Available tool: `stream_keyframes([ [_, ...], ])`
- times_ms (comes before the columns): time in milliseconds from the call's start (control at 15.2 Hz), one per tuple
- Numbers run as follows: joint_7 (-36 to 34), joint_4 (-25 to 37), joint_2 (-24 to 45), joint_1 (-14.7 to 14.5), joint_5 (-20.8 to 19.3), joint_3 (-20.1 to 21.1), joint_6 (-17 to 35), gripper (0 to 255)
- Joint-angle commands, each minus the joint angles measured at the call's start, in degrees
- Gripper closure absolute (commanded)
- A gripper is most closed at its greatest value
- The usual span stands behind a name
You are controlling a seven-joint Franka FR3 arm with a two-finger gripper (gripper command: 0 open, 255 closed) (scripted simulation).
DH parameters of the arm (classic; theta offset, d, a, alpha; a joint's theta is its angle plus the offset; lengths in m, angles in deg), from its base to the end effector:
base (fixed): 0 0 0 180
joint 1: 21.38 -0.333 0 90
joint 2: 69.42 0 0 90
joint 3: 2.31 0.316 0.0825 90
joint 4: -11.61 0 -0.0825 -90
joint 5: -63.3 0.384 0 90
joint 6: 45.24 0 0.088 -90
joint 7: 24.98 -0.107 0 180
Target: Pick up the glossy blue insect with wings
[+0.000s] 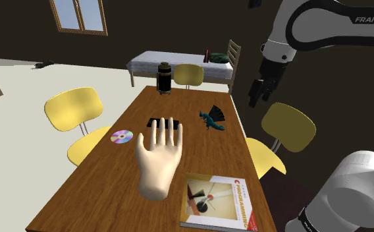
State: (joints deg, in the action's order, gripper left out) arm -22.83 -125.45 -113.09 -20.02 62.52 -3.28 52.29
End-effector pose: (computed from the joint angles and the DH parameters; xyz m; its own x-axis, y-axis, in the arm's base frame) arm 0.3248 -0.0158 0.5778 0.9974 0.0026 0.0720 0.0023 -1.0000 0.0046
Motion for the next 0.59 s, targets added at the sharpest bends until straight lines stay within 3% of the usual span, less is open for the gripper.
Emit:
stream_keyframes([
  [0, 0.0, 0.0, 0.0, 0.0, 0.0, 0.0, 0.0, 0],
  [528, 10.3, 2.7, 14.7, -1.1, -1.8, -4.9, 13.7, 0],
])
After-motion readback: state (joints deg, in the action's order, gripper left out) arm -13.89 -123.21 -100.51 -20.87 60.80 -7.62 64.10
